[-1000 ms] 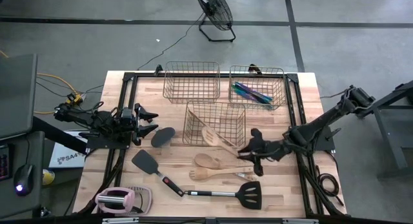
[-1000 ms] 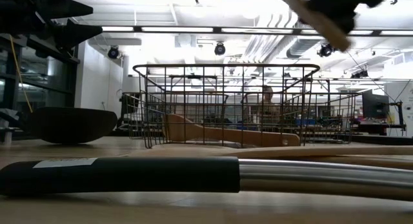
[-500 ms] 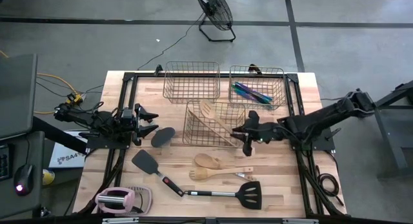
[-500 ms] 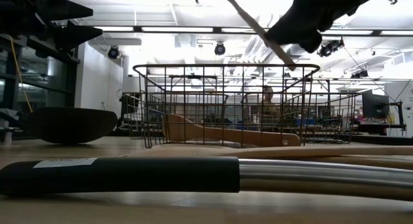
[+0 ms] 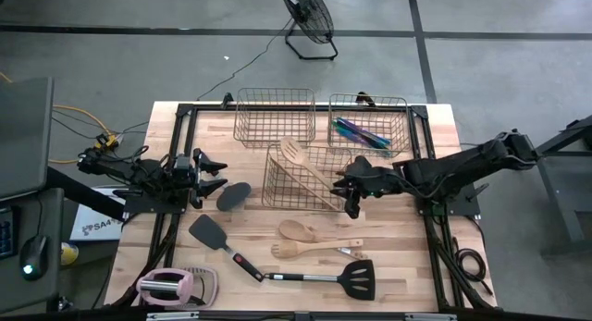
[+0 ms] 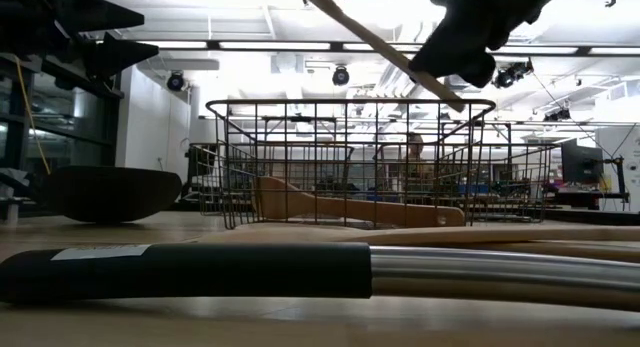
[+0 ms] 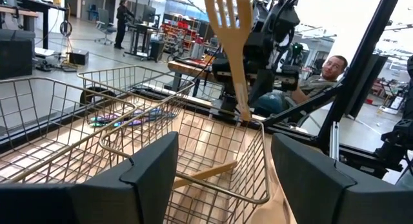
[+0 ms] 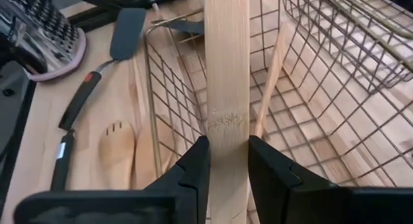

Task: Pick & Place Kitchen Items
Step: Put the wooden slotted spatula into the bottom wire basket

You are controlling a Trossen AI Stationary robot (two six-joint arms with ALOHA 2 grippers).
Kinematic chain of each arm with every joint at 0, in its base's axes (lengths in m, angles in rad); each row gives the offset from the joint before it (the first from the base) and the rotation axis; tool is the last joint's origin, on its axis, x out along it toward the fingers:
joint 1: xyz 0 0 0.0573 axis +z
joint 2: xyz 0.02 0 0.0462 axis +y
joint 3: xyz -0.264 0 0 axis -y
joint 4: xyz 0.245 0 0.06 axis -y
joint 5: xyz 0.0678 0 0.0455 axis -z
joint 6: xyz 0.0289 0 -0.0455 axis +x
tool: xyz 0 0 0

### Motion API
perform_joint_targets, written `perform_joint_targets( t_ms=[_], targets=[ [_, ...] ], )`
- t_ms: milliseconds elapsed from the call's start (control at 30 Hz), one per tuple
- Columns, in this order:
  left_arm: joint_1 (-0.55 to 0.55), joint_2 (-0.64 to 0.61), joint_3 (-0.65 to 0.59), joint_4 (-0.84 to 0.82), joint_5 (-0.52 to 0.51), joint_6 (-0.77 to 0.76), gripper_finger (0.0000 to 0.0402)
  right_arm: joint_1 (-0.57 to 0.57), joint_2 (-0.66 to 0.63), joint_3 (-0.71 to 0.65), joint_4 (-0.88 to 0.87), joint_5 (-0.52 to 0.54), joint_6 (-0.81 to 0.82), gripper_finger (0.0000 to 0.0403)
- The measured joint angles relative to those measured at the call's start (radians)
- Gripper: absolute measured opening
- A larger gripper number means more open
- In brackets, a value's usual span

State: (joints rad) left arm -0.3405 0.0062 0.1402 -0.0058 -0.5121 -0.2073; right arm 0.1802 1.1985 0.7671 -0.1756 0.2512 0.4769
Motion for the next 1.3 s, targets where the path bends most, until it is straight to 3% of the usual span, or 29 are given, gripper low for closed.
perform_joint_targets(
  t_ms=[300, 600, 1300],
  targets=[
    [0.000, 0.000, 0.000, -0.005, -0.007, -0.008, 0.0244, -0.017, 0.116, 0.144, -0.183, -0.002, 0.066, 0.0077],
    [0.000, 0.000, 0.000, -0.026, -0.007, -0.024, 0.0244, -0.065, 0.240, 0.240, -0.367, -0.082, 0.185, 0.0079],
    [0.000, 0.000, 0.000, -0.056, -0.006, -0.054, 0.0244, -0.146, 0.343, 0.245, -0.342, -0.179, 0.193, 0.0084]
  ],
)
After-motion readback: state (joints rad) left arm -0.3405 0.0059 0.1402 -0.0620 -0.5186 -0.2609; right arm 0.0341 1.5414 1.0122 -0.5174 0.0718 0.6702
